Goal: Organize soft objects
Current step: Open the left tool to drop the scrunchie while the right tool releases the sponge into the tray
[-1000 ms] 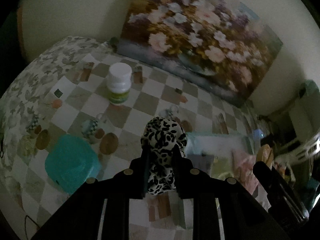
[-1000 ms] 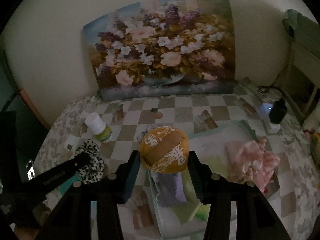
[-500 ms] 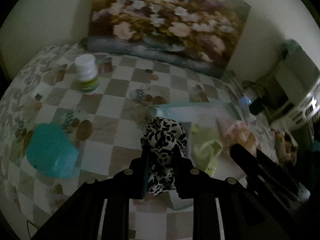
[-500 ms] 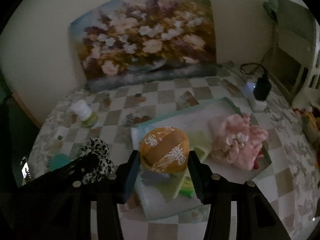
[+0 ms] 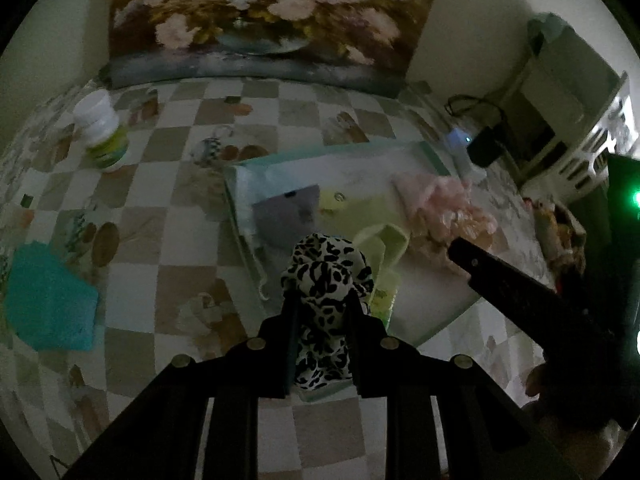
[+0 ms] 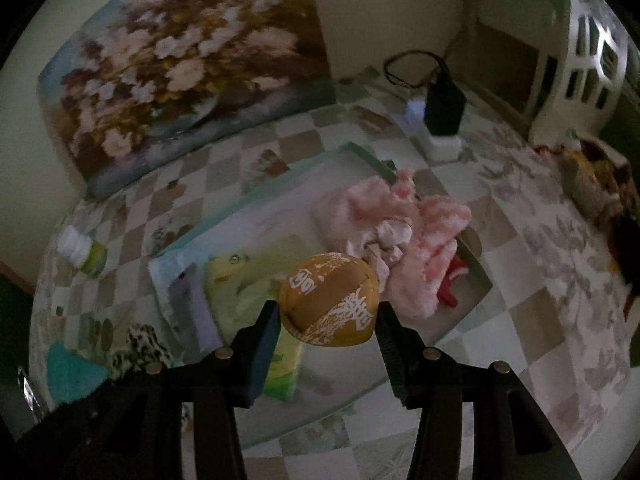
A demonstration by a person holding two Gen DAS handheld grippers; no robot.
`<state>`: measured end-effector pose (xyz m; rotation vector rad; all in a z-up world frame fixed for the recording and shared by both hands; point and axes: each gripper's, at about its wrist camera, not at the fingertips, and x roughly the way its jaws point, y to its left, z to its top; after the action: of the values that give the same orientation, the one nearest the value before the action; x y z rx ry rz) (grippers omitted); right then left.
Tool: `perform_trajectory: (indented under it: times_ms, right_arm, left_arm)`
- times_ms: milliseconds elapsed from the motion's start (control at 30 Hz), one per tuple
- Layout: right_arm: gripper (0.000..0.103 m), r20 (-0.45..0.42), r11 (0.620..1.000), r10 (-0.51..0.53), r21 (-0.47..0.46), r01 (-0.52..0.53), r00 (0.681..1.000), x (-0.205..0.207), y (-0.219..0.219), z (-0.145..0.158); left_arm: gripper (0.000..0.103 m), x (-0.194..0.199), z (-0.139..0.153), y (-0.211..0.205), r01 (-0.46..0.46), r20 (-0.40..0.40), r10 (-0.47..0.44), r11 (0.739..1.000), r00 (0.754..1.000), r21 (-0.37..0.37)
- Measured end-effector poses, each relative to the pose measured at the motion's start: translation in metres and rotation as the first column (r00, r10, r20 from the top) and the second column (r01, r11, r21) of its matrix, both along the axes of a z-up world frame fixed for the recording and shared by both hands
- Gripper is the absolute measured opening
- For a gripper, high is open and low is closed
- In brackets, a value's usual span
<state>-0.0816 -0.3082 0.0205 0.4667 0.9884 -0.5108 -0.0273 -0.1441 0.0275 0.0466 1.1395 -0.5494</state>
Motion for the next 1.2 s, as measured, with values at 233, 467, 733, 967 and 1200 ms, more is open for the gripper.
perform_trajectory:
  times_ms: [233, 467, 733, 967, 1200]
  right_arm:
    - [0.052, -0.026, 1.000, -0.013, 0.003, 0.013, 1.000, 0.003, -0.006, -0.010]
    - [0.052, -0.045, 1.000, -0.001, 0.027, 0.002, 0.999, 0.007, -0.004, -0.018]
    - [0.052, -0.054, 1.000, -0.002, 0.031, 0.003, 0.999, 0.008, -0.005, -0.021]
    - [0.060, -0.069, 0.999, -0.009, 0.031, 0.011, 0.998, 0.009, -0.007, -0.023]
    - [0.082, -0.103, 1.000, -0.030, 0.006, 0.031, 0.994, 0.009, -0.010, -0.025]
  left_arm:
    - [0.022, 0.002, -0.010, -0.014, 0.024, 0.000, -0.024, 1.000, 1.000, 0.013]
    - [0.023, 0.005, -0.016, -0.020, 0.032, 0.008, -0.032, 0.999, 0.999, 0.008]
    - [0.037, 0.007, -0.015, -0.022, 0.032, -0.013, -0.033, 0.999, 0.999, -0.023]
    - [0.053, 0.009, -0.007, -0.014, -0.002, 0.016, 0.003, 1.000, 1.000, -0.028]
    - [0.077, 0.021, -0.006, 0.008, -0.131, 0.056, 0.128, 0.990, 0.990, 0.048]
